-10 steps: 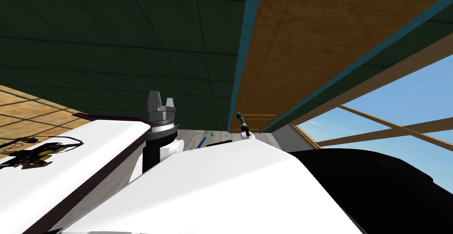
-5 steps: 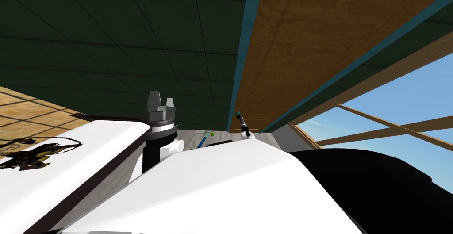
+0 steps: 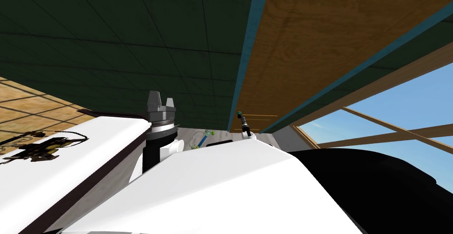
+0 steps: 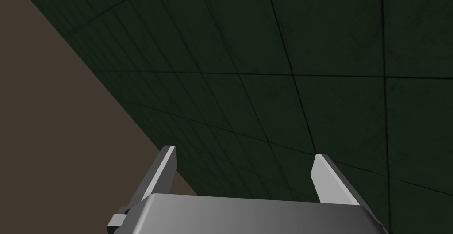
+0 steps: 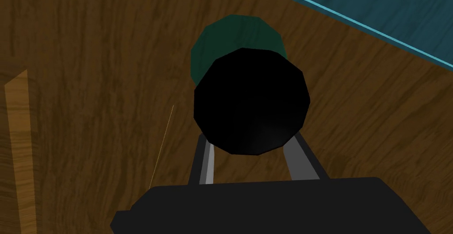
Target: Pull the door open
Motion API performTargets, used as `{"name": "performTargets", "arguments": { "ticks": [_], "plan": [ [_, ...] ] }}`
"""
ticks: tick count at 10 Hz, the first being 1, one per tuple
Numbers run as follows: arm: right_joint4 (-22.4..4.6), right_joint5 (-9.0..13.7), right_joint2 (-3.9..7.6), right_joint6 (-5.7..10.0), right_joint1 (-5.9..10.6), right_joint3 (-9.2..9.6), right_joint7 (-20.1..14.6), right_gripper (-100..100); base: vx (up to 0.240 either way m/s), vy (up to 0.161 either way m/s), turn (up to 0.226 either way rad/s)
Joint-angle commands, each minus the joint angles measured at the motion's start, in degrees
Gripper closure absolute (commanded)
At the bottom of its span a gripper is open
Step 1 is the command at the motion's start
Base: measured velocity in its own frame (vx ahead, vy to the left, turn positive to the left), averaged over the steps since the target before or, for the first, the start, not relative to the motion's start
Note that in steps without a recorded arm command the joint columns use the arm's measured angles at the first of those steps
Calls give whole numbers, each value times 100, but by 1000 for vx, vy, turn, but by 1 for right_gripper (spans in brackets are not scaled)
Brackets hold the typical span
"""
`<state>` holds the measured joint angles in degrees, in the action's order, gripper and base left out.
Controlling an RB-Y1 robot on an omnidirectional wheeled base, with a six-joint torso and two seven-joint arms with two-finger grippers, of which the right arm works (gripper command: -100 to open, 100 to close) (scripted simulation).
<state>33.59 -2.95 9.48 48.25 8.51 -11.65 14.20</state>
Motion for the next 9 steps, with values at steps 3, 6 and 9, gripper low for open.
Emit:
{"name": "performTargets", "arguments": {
  "ticks": [3, 6, 9],
  "plan": [
    [-38, 98, -57, 27, 14, 123, -511, 100, -19, 7, 49],
    [-38, 215, -28, 30, 2, 169, -930, 100, -25, -3, 43],
    [-39, 287, -10, 33, -5, 198, -1158, 100, -19, 4, 31]
  ]
}}
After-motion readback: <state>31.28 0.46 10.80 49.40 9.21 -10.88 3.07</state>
